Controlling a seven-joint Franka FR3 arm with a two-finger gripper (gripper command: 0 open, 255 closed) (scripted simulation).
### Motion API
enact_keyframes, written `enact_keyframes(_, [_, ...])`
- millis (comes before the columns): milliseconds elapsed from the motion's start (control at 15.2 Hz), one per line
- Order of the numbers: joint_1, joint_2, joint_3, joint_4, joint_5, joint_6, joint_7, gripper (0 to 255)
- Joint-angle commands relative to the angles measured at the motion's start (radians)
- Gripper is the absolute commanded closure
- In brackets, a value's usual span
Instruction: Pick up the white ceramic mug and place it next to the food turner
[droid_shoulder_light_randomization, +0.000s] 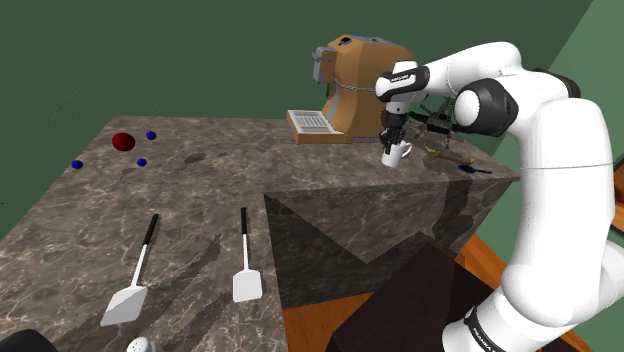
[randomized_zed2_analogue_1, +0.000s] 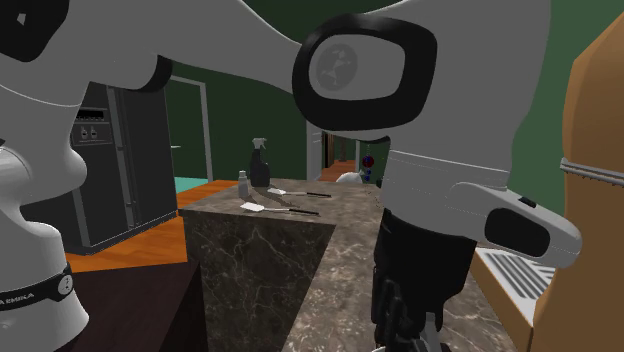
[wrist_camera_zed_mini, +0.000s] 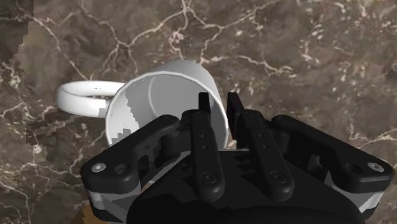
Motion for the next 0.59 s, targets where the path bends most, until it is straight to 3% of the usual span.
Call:
enact_keyframes(0, [0.000,0.000,0.000,0.000,0.000,0.000,0.000,255])
enact_keyframes(528, [0.000,-0.008,-0.001,0.014,-0.002,-0.022,0.000,255])
